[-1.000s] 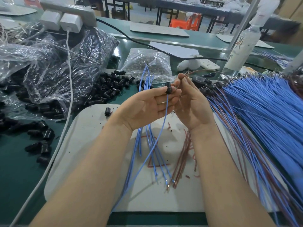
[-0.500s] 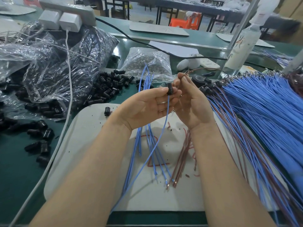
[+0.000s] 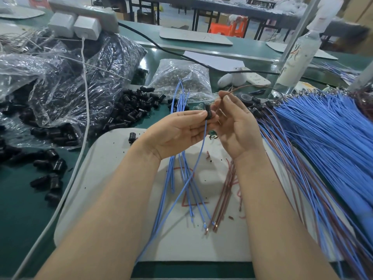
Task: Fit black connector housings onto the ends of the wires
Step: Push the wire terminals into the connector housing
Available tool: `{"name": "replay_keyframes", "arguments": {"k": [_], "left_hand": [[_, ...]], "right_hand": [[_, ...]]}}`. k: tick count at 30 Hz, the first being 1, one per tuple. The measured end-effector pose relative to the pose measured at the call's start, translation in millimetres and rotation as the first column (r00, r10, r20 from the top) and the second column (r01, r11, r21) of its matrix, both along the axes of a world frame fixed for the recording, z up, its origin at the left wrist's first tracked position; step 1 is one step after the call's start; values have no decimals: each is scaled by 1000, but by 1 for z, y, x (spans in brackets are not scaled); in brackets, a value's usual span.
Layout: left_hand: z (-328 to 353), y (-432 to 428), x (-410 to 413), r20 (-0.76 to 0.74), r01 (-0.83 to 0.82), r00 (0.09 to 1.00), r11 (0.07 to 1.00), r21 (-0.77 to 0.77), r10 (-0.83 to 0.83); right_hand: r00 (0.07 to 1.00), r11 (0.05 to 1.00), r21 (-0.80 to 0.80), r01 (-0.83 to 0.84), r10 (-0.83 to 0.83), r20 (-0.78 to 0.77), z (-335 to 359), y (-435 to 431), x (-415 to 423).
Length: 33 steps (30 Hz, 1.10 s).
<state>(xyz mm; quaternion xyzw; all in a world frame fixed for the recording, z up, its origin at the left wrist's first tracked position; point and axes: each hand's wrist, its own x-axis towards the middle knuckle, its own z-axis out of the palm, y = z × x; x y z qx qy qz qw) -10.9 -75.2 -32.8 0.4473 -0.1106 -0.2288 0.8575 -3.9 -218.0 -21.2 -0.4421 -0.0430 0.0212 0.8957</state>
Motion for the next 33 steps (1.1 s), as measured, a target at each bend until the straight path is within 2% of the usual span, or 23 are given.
{"name": "replay_keyframes", "arguments": {"k": [2, 4, 6, 7, 10, 12, 15, 22, 33], "left_hand": [[-1, 1, 1, 6, -33, 999, 997, 68, 33], [-4, -1, 2, 100, -136, 989, 948, 288, 111], [-8, -6, 3, 287, -331, 936, 788, 519, 205], [-10, -8, 4, 376, -421, 897, 707, 569, 232], [-11, -12, 4, 557, -571, 800, 571, 590, 224], [-13, -13, 4, 617, -620, 760, 509, 597, 203], [-15, -14, 3, 675, -666, 718, 446, 598, 169], [-16, -14, 4, 754, -742, 641, 365, 562, 144], [-20, -13, 4, 758, -738, 640, 379, 558, 128]], "right_hand": [[996, 996, -2, 84, -84, -8, 1, -2, 0], [987, 986, -43, 161, -162, -10, 2, -3, 0], [977, 975, -72, 211, -212, -6, 3, -4, 0], [972, 967, -100, 235, -236, 4, 3, -4, 0], [940, 900, -271, 342, -327, 100, 0, 0, 0], [912, 832, -375, 410, -363, 191, -2, 1, 0], [890, 776, -441, 452, -358, 282, -5, 5, 0], [864, 691, -520, 502, -369, 343, -11, 6, 2], [862, 596, -623, 507, -355, 363, -18, 8, 4]]}}
